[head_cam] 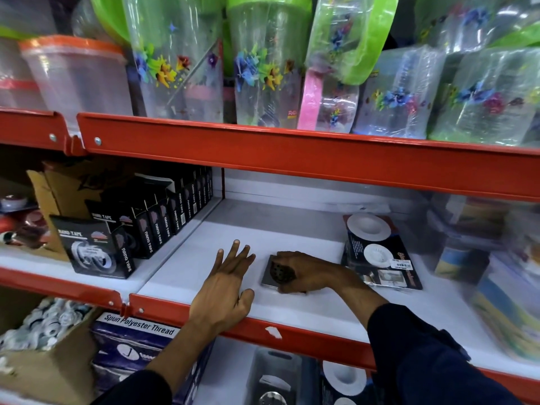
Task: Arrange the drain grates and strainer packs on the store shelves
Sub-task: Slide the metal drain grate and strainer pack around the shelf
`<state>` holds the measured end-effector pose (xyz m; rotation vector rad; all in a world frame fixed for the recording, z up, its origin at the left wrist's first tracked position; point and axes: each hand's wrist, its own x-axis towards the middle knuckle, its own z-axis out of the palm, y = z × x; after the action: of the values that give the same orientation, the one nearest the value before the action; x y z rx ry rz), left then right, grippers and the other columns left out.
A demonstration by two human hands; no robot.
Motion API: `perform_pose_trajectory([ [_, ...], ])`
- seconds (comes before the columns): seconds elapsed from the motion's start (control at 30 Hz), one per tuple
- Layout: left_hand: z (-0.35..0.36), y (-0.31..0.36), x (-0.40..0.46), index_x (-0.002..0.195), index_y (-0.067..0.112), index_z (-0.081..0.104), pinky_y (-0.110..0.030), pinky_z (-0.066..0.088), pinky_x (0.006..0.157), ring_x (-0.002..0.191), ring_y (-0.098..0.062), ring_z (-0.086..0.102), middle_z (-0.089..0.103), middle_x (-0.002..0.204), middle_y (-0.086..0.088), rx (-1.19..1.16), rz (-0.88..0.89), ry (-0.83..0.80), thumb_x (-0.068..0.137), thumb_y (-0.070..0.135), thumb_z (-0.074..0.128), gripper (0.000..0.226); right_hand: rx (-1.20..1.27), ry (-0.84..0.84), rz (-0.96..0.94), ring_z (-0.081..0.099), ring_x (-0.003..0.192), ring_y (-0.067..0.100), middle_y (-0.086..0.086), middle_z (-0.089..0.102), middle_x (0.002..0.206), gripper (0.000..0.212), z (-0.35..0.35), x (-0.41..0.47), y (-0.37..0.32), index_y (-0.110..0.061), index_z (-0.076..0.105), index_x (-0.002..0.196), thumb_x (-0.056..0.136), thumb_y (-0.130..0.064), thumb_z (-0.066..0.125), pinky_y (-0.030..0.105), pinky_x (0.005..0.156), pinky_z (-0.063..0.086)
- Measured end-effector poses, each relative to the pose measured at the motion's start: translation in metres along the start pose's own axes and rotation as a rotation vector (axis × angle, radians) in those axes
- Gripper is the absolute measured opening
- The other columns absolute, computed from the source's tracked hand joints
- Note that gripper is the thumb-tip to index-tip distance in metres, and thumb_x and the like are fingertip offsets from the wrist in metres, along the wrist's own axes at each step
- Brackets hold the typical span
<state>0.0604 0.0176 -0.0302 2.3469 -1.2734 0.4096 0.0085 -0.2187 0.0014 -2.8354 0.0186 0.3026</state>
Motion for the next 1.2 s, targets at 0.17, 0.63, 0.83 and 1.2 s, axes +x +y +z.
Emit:
perform_pose_trajectory([
  [0.17, -0.002, 0.001, 0.000, 0.152, 0.017, 0.026, -0.038, -0.002, 0.125, 0.150, -0.005, -0.012, 0.016, 0.163, 0.004, 0.011, -0.013, -0.022, 0.075, 0.040, 0.026, 0.080, -0.030, 0.050, -0.053, 0.002, 0.155, 0.022, 0.007, 0.003, 0.168, 0.093, 0.004, -0.012, -0.002, -0.021, 0.007, 0.159, 0.090, -0.052, 0.061, 0.038, 0.125, 0.002],
  [0.63, 0.004, 0.060, 0.027, 0.151, 0.024, 0.025, -0.027, 0.010, 0.123, 0.150, -0.021, 0.016, 0.023, 0.161, 0.002, -0.149, -0.016, -0.136, 0.082, 0.041, 0.034, 0.071, -0.086, 0.593, 0.345, -0.004, 0.155, 0.032, 0.008, 0.000, 0.167, 0.080, 0.016, -0.118, 0.050, -0.014, 0.006, 0.158, 0.096, -0.058, 0.029, 0.043, 0.126, 0.000],
  [0.83, 0.039, 0.150, 0.096, 0.150, 0.018, 0.027, -0.029, 0.029, 0.116, 0.144, -0.023, 0.031, 0.032, 0.158, -0.004, -0.402, -0.147, -0.361, 0.086, 0.033, 0.067, 0.077, 0.210, 0.698, 0.627, 0.011, 0.152, 0.038, 0.017, 0.014, 0.165, 0.075, 0.015, -0.150, 0.100, -0.008, 0.016, 0.156, 0.098, -0.042, 0.049, 0.044, 0.124, 0.016],
  [1.2, 0.076, 0.175, 0.133, 0.116, 0.009, 0.064, -0.016, 0.036, 0.073, 0.108, -0.027, 0.065, 0.070, 0.120, -0.011, -0.368, -0.139, -0.275, 0.074, 0.020, 0.080, 0.046, 0.414, 0.578, 0.639, 0.049, 0.125, 0.037, 0.018, 0.061, 0.130, 0.041, 0.015, -0.160, 0.123, -0.007, 0.052, 0.133, 0.096, -0.024, 0.052, 0.035, 0.099, 0.042],
])
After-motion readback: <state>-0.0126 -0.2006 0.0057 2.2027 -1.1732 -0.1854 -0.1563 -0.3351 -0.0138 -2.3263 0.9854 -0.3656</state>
